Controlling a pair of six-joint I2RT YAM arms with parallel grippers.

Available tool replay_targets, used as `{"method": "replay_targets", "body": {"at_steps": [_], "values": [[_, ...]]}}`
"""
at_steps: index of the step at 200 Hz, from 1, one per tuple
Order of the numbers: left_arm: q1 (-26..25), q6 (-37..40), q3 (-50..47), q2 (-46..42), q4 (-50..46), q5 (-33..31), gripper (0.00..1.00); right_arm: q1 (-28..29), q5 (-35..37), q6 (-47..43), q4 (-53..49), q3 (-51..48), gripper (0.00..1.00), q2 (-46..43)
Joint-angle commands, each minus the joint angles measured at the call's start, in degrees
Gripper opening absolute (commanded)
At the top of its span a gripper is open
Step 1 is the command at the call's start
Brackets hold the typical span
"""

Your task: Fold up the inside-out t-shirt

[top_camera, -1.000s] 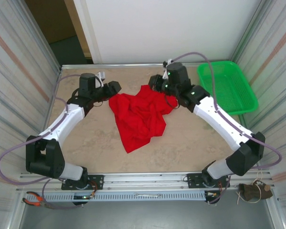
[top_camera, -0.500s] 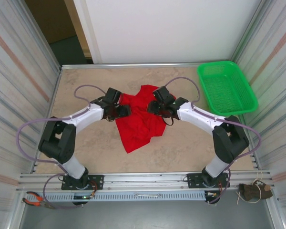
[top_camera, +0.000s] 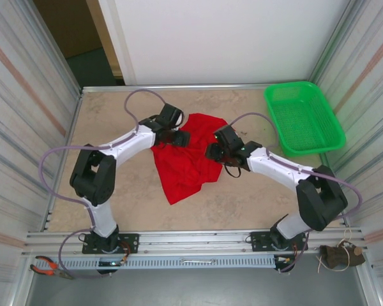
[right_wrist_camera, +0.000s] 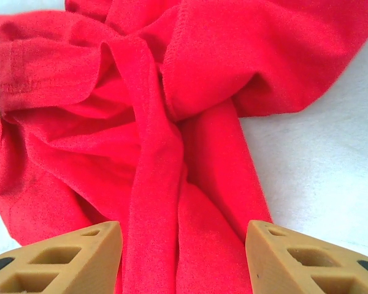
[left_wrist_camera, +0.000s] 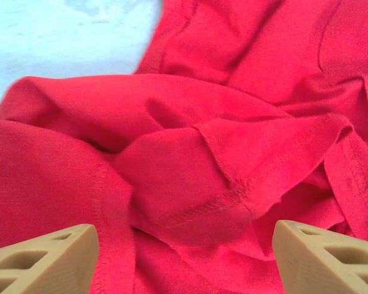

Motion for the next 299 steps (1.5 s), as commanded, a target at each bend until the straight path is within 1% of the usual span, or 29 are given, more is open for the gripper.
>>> {"method": "replay_targets", "body": {"at_steps": [1,25,35,40,45,46,47,48,53,61,62,67,68,71,93,103,119,144,159,184,212,215,225,239,253,274,286,299], "values": [[-0.2,3.5,0.4,2.1,-0.2,-0.7,0.77,-1.0,-0.3,2.0,0.9,-1.8,0.55,-4.1],[-0.4,2.5,2.7,4.8,-1.3,-3.0,0.76,-1.0,-1.9,3.3,1.7,-4.0,0.55,-7.1],[-0.4,2.4,3.4,5.6,-1.3,-3.7,0.73,-0.7,-2.8,4.3,2.5,-5.1,0.55,-8.3],[-0.4,2.5,3.8,6.1,-1.3,-3.9,0.70,-0.5,-3.2,4.8,3.0,-5.6,0.55,-8.8],[-0.3,2.6,4.3,6.5,-1.4,-4.0,0.61,-0.2,-3.5,5.3,3.4,-6.1,0.55,-9.3],[-0.3,2.6,4.4,6.6,-1.5,-4.0,0.61,-0.1,-3.5,5.4,3.5,-6.1,0.55,-9.3],[-0.3,2.6,4.6,6.6,-1.5,-4.0,0.57,-0.1,-3.5,5.5,3.5,-6.2,0.55,-9.3],[-0.3,2.6,4.6,6.7,-1.6,-4.0,0.56,0.0,-3.5,5.7,3.6,-6.3,0.55,-9.4],[-0.3,2.7,5.1,7.1,-1.8,-4.1,0.43,0.4,-3.6,6.2,4.0,-6.7,0.55,-9.8],[-0.3,2.7,5.9,7.5,-2.1,-4.3,0.20,1.4,-3.8,7.0,4.9,-7.2,0.55,-10.1],[-0.3,2.8,6.0,7.5,-2.1,-4.3,0.19,1.5,-3.8,7.1,5.1,-7.3,0.55,-10.1],[-0.3,2.8,6.5,7.6,-2.5,-4.3,0.05,2.1,-3.8,7.6,5.8,-7.4,0.55,-10.1],[-0.3,2.7,6.6,7.5,-2.6,-4.3,0.03,2.3,-3.7,7.7,5.9,-7.5,0.55,-10.1],[-0.3,2.8,7.0,7.4,-2.8,-4.3,0.00,2.7,-3.6,8.0,6.2,-7.6,0.55,-10.0],[-0.8,2.1,8.6,3.7,-4.6,-3.6,0.00,6.0,-2.9,9.6,10.0,-6.7,0.54,-7.8],[-1.0,1.0,9.9,1.1,-6.3,-2.2,0.00,7.2,-2.7,10.0,11.6,-5.6,0.52,-6.1],[-1.8,-1.2,12.1,-3.1,-9.7,0.8,0.00,8.9,-2.2,10.7,14.5,-3.5,0.44,-3.0],[-4.1,-4.4,15.7,-8.2,-14.7,3.3,0.00,11.0,-0.5,11.3,20.0,-0.5,0.24,1.4],[-5.8,-5.7,16.6,-10.1,-16.8,3.5,0.00,11.8,1.0,11.6,23.1,1.1,0.18,3.9],[-8.1,-7.8,17.2,-11.8,-18.3,4.2,0.00,12.7,5.9,13.1,26.0,3.3,0.12,7.9],[-10.7,-10.6,18.3,-12.9,-18.8,5.1,0.00,13.1,14.9,17.4,25.5,4.0,0.05,12.2],[-11.0,-11.0,18.5,-12.9,-18.8,5.2,0.00,13.0,16.0,17.5,25.2,4.0,0.05,12.7],[-12.1,-12.1,19.4,-13.3,-19.0,5.7,0.00,12.7,19.4,21.7,23.1,4.4,0.03,14.0],[-13.9,-13.3,21.0,-13.7,-19.0,6.3,0.00,11.9,22.2,24.3,20.4,5.0,0.05,15.8],[-15.5,-14.8,22.7,-13.9,-19.1,6.9,0.00,10.9,25.2,29.0,12.1,7.6,0.06,17.7],[-18.5,-16.4,25.3,-13.9,-18.4,7.9,0.00,9.3,24.1,30.4,11.2,8.7,0.08,19.9],[-19.9,-17.5,26.6,-13.7,-18.0,8.3,0.00,9.1,24.2,31.6,10.5,9.7,0.11,20.9],[-21.1,-18.0,27.9,-13.4,-16.9,9.2,0.00,8.3,22.0,31.9,13.0,9.6,0.12,22.1]]}}
